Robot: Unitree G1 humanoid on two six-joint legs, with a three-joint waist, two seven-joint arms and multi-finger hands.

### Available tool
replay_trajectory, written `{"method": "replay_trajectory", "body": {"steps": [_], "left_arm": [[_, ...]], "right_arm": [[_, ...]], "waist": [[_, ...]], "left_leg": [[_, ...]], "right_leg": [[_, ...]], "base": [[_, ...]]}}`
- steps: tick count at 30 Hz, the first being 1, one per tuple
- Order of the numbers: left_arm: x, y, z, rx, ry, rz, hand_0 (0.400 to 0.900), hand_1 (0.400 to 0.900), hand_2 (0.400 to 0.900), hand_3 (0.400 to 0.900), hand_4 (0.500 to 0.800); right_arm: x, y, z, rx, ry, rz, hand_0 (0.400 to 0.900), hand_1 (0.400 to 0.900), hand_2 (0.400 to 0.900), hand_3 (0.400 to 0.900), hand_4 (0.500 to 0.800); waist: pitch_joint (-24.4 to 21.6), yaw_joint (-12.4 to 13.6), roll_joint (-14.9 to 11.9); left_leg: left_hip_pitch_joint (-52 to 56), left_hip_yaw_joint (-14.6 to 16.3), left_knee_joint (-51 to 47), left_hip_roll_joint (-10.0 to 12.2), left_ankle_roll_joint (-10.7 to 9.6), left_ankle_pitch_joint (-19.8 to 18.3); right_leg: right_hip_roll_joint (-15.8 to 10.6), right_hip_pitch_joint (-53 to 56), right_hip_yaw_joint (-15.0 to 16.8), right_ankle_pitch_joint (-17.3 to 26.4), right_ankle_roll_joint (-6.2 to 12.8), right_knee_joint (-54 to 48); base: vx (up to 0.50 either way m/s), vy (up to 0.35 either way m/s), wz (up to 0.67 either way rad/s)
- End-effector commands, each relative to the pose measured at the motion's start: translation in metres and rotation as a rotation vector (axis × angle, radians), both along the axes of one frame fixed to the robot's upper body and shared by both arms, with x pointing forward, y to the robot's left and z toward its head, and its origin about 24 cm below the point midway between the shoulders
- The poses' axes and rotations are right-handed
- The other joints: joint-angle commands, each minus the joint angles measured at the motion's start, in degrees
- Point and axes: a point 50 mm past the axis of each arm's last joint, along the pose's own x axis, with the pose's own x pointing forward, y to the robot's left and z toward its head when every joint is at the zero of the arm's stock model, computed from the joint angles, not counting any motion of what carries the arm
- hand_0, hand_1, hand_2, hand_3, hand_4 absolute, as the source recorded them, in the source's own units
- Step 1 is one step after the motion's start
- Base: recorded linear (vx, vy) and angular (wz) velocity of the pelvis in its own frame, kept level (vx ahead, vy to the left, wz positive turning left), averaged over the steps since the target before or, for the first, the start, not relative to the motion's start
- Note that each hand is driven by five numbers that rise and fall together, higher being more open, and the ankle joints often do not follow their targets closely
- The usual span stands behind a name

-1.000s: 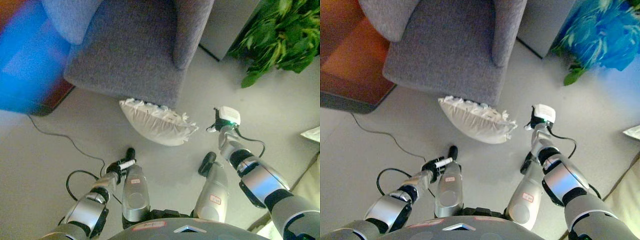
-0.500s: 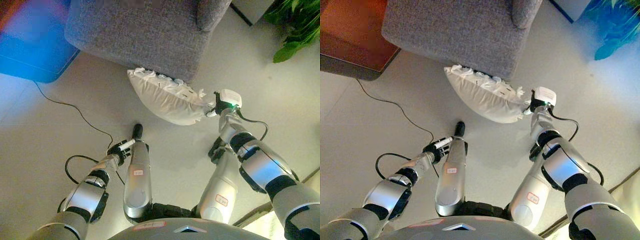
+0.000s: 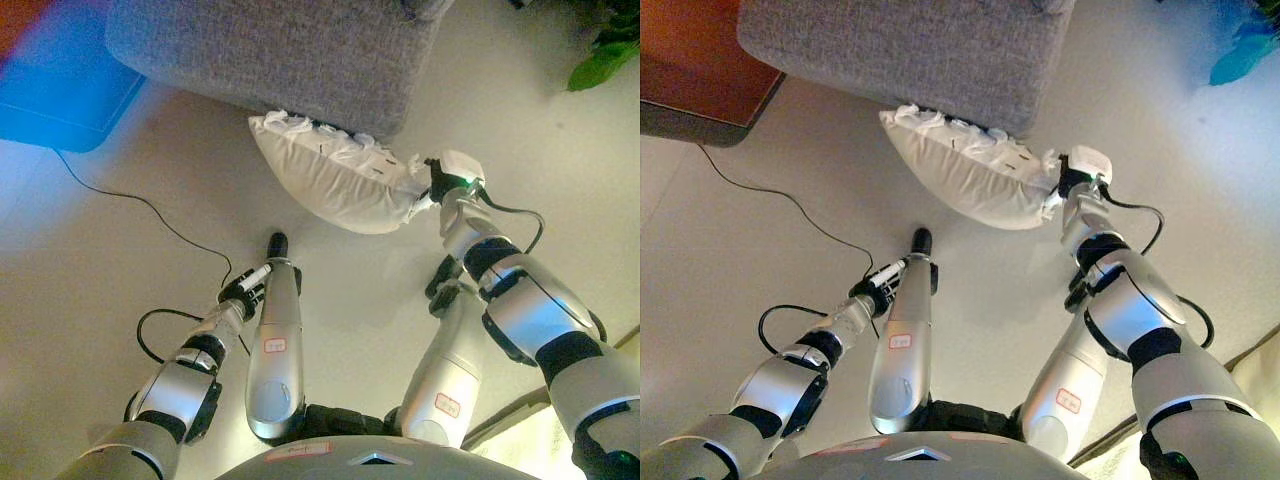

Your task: Pick up the pillow and put it on the sofa.

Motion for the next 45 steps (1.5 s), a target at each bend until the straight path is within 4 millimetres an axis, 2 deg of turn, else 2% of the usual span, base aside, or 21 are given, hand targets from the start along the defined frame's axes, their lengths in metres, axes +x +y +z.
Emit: {"method": "replay_trajectory", "body": {"steps": [1, 3, 5, 10, 18, 19, 20, 24, 32, 39, 45], "left_arm": [[-0.018, 0.002, -0.015, -0.027, 0.078, 0.043, 0.900, 0.900, 0.900, 0.900, 0.800], [-0.032, 0.005, -0.024, -0.042, 0.066, 0.056, 0.900, 0.900, 0.900, 0.900, 0.800], [-0.034, 0.005, -0.025, -0.051, 0.060, 0.070, 0.900, 0.900, 0.900, 0.900, 0.800], [-0.026, 0.002, -0.019, -0.076, 0.056, 0.100, 0.900, 0.900, 0.900, 0.900, 0.800], [-0.015, 0.004, -0.010, -0.108, 0.035, 0.132, 0.900, 0.900, 0.900, 0.900, 0.800], [-0.014, 0.005, -0.009, -0.110, 0.034, 0.133, 0.900, 0.900, 0.900, 0.900, 0.800], [-0.013, 0.005, -0.008, -0.112, 0.032, 0.135, 0.900, 0.900, 0.900, 0.900, 0.800], [-0.011, 0.006, -0.007, -0.117, 0.033, 0.139, 0.900, 0.900, 0.900, 0.900, 0.800], [-0.011, 0.008, -0.007, -0.110, 0.036, 0.150, 0.900, 0.900, 0.900, 0.900, 0.800], [-0.019, 0.010, -0.014, -0.099, 0.053, 0.146, 0.900, 0.900, 0.900, 0.900, 0.800], [-0.037, 0.017, -0.025, -0.065, 0.075, 0.118, 0.900, 0.900, 0.900, 0.900, 0.800]], "right_arm": [[0.020, 0.021, 0.058, 0.080, -0.161, 0.110, 0.900, 0.900, 0.900, 0.900, 0.800], [0.021, 0.021, 0.065, 0.097, -0.167, 0.140, 0.900, 0.900, 0.900, 0.900, 0.800], [0.023, 0.028, 0.073, 0.131, -0.159, 0.174, 0.900, 0.900, 0.900, 0.900, 0.800], [0.028, 0.046, 0.093, 0.241, -0.107, 0.267, 0.900, 0.900, 0.900, 0.900, 0.800], [0.028, 0.066, 0.112, 0.405, -0.048, 0.414, 0.900, 0.900, 0.900, 0.900, 0.800], [0.028, 0.068, 0.116, 0.422, -0.044, 0.439, 0.425, 0.425, 0.425, 0.425, 0.515], [0.028, 0.070, 0.118, 0.440, -0.040, 0.455, 0.400, 0.400, 0.400, 0.400, 0.500], [0.029, 0.067, 0.124, 0.553, -0.087, 0.461, 0.400, 0.400, 0.400, 0.400, 0.500], [0.026, 0.068, 0.127, 0.574, -0.128, 0.492, 0.400, 0.400, 0.400, 0.400, 0.500], [0.025, 0.069, 0.121, 0.605, -0.125, 0.507, 0.400, 0.400, 0.400, 0.400, 0.500], [0.019, 0.068, 0.100, 0.647, -0.085, 0.544, 0.400, 0.400, 0.400, 0.400, 0.500]], "waist": [[1.9, 0.8, 1.9], [1.9, 1.4, 2.3], [1.9, 1.7, 2.5], [1.9, 2.0, 3.1], [1.9, 1.6, 3.2], [1.9, 1.5, 3.2], [1.9, 1.4, 3.2], [1.9, 1.1, 3.2], [1.9, 0.0, 2.6], [1.9, -0.5, 1.8], [1.2, -0.3, 0.6]], "left_leg": [[-4.1, -0.8, -0.4, -0.1, 4.0, 4.2], [-7.4, -0.7, 2.1, -0.6, 4.3, 3.9], [-10.2, -0.8, 4.3, -1.0, 4.6, 3.4], [-17.8, -1.4, 10.4, -1.8, 4.9, 2.5], [-26.9, -2.6, 16.7, -1.8, 4.8, 2.0], [-27.8, -2.8, 17.6, -1.7, 4.8, 1.9], [-28.7, -3.0, 18.6, -1.4, 4.7, 1.7], [-30.9, -3.5, 21.3, -0.9, 4.8, 1.4], [-29.1, -3.1, 20.9, 1.3, 4.4, 1.9], [-17.9, -1.3, 12.6, 4.5, 3.2, 4.1], [-4.0, 0.8, 2.6, 6.3, 2.5, 6.3]], "right_leg": [[-3.1, -1.9, 5.6, -4.2, 3.81, 6.6], [-3.1, -4.5, 5.7, -4.0, 3.80, 7.8], [-3.0, -6.8, 6.1, -4.3, 3.59, 9.5], [-2.9, -13.1, 7.8, -5.6, 2.53, 14.1], [-2.8, -21.5, 9.3, -6.8, 1.11, 18.9], [-3.0, -22.6, 9.6, -7.0, 1.05, 19.7], [-3.2, -23.5, 9.9, -7.2, 1.03, 20.6], [-3.7, -25.6, 10.8, -7.7, 1.08, 22.9], [-4.1, -24.7, 10.9, -7.8, 1.14, 23.6], [-4.0, -15.3, 8.9, -6.7, 1.61, 18.8], [-4.5, -2.0, 5.2, -5.5, 2.97, 11.3]], "base": [[0.02, 0.045, -0.01], [-0.02, 0.056, -0.02], [-0.04, 0.063, -0.03], [-0.03, 0.063, -0.06], [-0.03, 0.046, -0.08], [-0.01, 0.017, -0.04], [-0.01, 0.011, -0.03], [0.00, 0.000, 0.00], [0.01, -0.011, -0.04], [0.03, -0.047, -0.06], [0.07, -0.087, -0.05]]}}
